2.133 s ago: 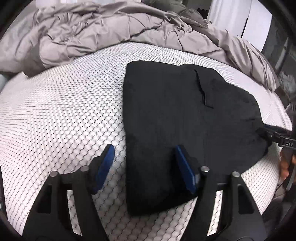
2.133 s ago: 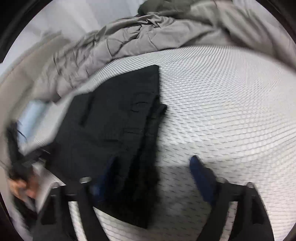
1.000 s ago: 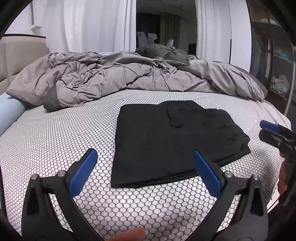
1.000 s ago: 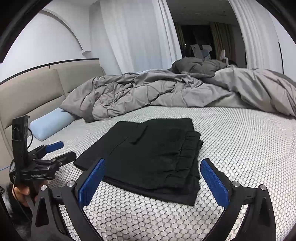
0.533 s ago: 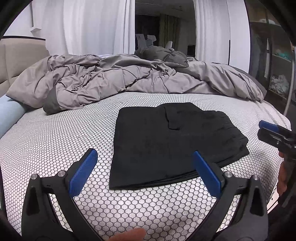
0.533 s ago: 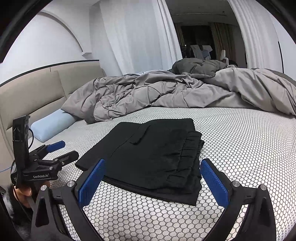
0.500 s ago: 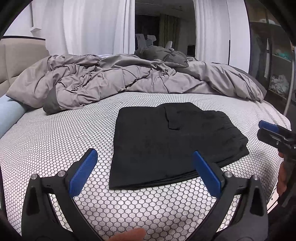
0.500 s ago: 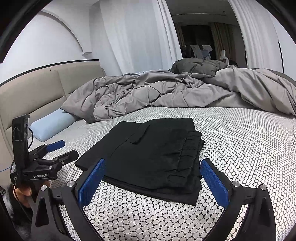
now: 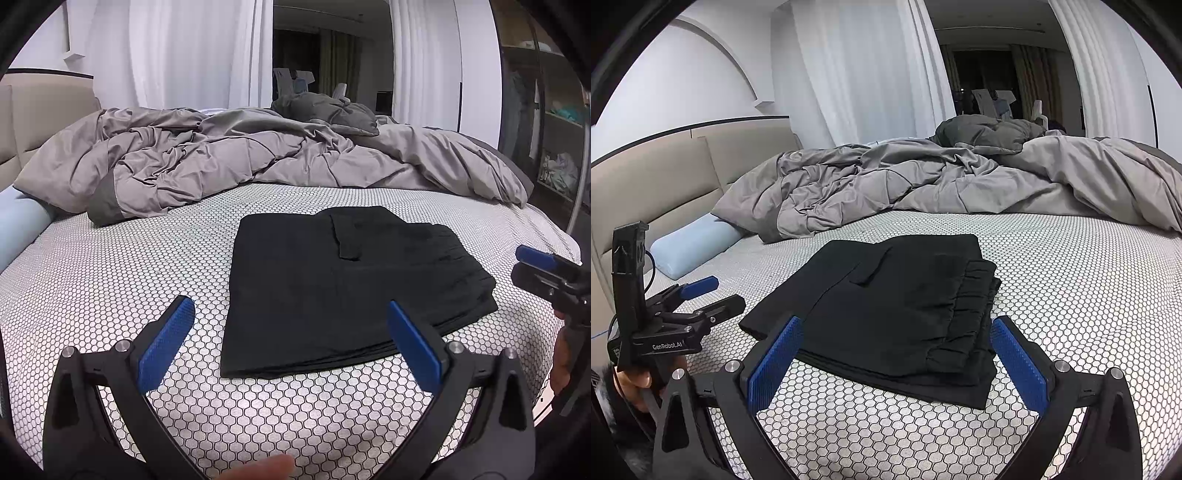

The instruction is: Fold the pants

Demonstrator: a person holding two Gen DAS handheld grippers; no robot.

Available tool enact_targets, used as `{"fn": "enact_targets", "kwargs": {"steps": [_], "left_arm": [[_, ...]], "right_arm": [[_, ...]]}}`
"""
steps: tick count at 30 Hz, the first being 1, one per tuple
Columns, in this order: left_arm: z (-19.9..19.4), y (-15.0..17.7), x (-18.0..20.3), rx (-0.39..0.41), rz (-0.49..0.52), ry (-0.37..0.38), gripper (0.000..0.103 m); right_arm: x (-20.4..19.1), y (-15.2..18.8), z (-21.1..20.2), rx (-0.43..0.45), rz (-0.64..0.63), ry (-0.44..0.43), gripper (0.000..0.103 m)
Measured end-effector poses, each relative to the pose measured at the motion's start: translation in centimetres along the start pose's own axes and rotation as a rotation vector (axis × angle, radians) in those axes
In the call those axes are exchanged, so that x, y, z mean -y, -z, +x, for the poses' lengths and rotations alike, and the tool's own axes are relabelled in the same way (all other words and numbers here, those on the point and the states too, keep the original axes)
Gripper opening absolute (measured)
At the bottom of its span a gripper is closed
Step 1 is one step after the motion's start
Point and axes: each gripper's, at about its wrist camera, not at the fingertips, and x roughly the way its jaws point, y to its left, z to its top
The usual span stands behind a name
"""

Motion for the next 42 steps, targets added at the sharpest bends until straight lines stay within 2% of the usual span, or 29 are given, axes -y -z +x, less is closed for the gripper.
{"fn": "enact_targets", "kwargs": {"steps": [42], "left_arm": [[-0.15,-0.06,-0.12,0.006,0.007,0.0,0.102]], "right_arm": [[-0.01,0.05,0.3,-0.007,-0.008,0.012,0.103]]}}
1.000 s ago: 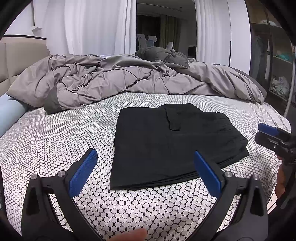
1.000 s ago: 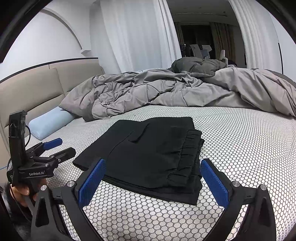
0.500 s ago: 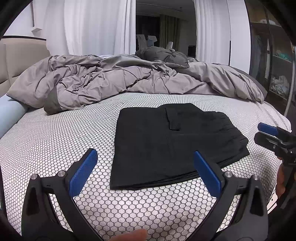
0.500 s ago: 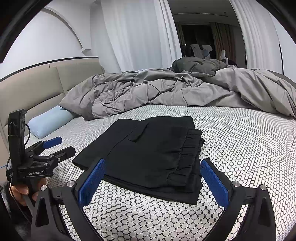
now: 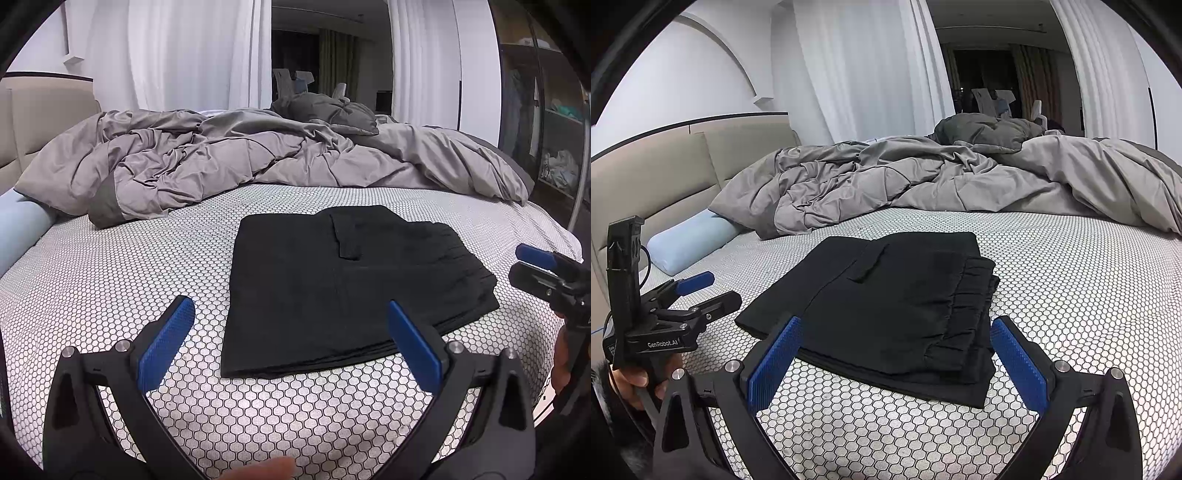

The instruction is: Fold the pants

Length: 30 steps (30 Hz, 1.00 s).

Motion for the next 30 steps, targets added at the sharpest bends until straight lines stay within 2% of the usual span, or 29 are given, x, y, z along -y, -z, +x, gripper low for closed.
{"fn": "enact_targets", "kwargs": {"steps": [30], "left_arm": [[0.08,-0.05,-0.59,0.001,0.004,0.006,0.102]], "right_arm": [[0.24,0.16,-0.01,-0.001,-0.002,-0.003,0.103]]}}
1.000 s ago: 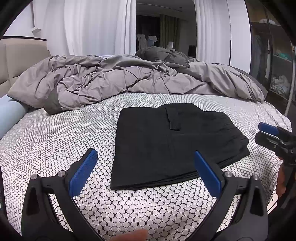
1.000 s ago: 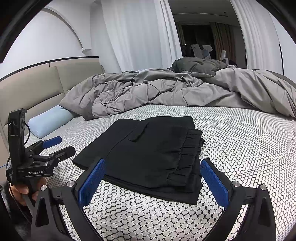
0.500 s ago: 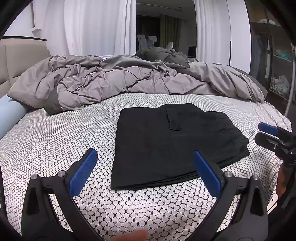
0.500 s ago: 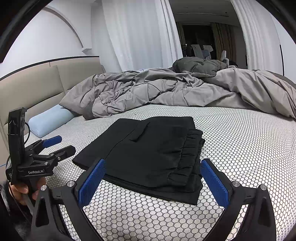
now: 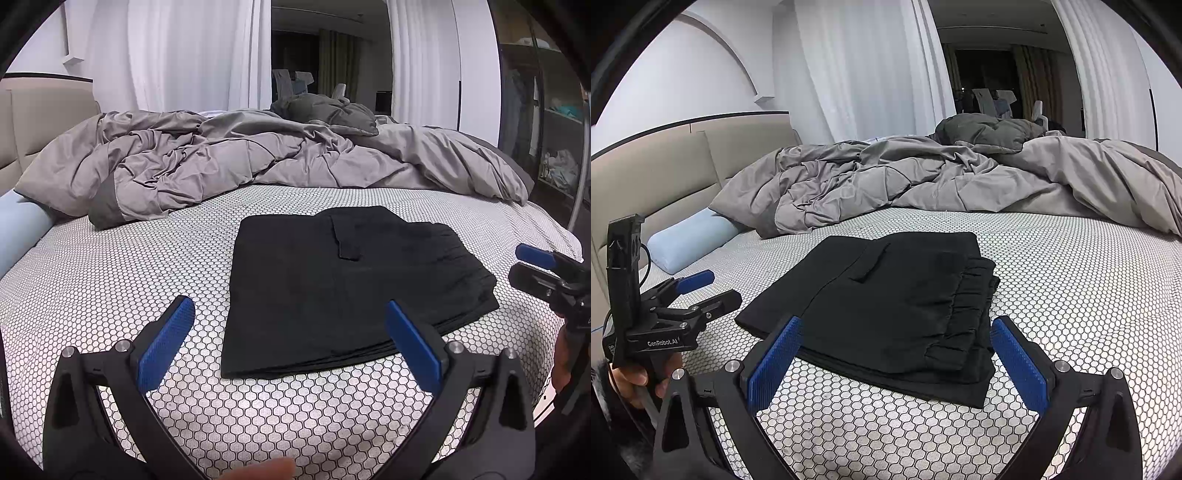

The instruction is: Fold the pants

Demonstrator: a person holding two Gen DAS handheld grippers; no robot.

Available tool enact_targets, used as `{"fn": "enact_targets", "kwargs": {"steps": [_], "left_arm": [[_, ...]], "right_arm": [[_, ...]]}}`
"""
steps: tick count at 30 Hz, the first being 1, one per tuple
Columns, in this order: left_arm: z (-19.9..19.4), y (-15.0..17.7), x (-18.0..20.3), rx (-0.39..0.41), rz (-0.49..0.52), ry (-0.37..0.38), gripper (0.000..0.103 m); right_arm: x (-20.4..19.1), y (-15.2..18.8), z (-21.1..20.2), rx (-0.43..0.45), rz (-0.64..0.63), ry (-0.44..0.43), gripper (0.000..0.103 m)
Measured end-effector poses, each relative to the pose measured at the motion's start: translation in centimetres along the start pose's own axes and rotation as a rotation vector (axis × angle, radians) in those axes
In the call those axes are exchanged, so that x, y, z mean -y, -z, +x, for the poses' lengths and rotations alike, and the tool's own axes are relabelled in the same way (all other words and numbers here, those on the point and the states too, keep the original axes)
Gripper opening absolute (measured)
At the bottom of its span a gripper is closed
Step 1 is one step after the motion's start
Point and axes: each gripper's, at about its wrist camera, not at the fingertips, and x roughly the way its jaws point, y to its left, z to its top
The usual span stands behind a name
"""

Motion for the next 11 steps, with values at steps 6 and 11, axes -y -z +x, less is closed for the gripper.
{"fn": "enact_targets", "kwargs": {"steps": [6,11], "left_arm": [[-0.03,0.02,-0.27,0.003,0.0,0.006,0.102],[-0.09,-0.1,-0.25,0.002,0.001,0.005,0.102]], "right_arm": [[0.04,0.02,0.02,-0.002,-0.002,-0.001,0.103],[0.17,0.08,0.05,-0.006,-0.008,-0.006,0.103]]}}
